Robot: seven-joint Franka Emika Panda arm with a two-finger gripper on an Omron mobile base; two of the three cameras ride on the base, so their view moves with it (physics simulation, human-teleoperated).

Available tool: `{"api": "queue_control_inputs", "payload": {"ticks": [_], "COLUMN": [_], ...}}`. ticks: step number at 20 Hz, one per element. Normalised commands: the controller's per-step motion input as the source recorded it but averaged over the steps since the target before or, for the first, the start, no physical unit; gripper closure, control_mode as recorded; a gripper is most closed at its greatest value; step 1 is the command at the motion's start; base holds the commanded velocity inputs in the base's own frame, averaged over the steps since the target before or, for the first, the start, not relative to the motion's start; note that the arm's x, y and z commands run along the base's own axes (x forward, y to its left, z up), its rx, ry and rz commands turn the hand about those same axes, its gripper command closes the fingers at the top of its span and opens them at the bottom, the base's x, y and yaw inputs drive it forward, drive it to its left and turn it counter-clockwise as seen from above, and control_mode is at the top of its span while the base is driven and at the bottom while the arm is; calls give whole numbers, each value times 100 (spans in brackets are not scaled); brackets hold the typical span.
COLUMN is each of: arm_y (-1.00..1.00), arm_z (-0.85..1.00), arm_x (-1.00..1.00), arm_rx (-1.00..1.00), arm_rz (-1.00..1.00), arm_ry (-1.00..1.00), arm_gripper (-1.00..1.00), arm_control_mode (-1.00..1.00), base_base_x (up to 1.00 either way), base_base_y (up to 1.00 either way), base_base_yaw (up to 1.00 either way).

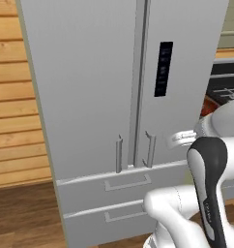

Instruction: Grab a lemon wedge from the fridge and one ice cube from the ice bowl, and put them in the glass of lemonade.

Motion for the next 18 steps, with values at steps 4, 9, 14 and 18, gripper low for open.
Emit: {"api": "queue_control_inputs", "payload": {"ticks": [4, 9, 14, 18], "arm_y": [0, 2, -9, -14], "arm_z": [0, -34, -75, -38], "arm_x": [12, 77, 93, 92], "arm_rx": [0, 0, -4, -8], "arm_rz": [0, 0, 7, 0], "arm_ry": [2, -1, 3, -2], "arm_gripper": [-100, -100, -100, -100], "arm_control_mode": [-100, -100, -100, -100], "base_base_x": [0, 0, 0, 0], "base_base_y": [0, 0, 0, 0], "base_base_yaw": [0, 0, 0, 0]}}
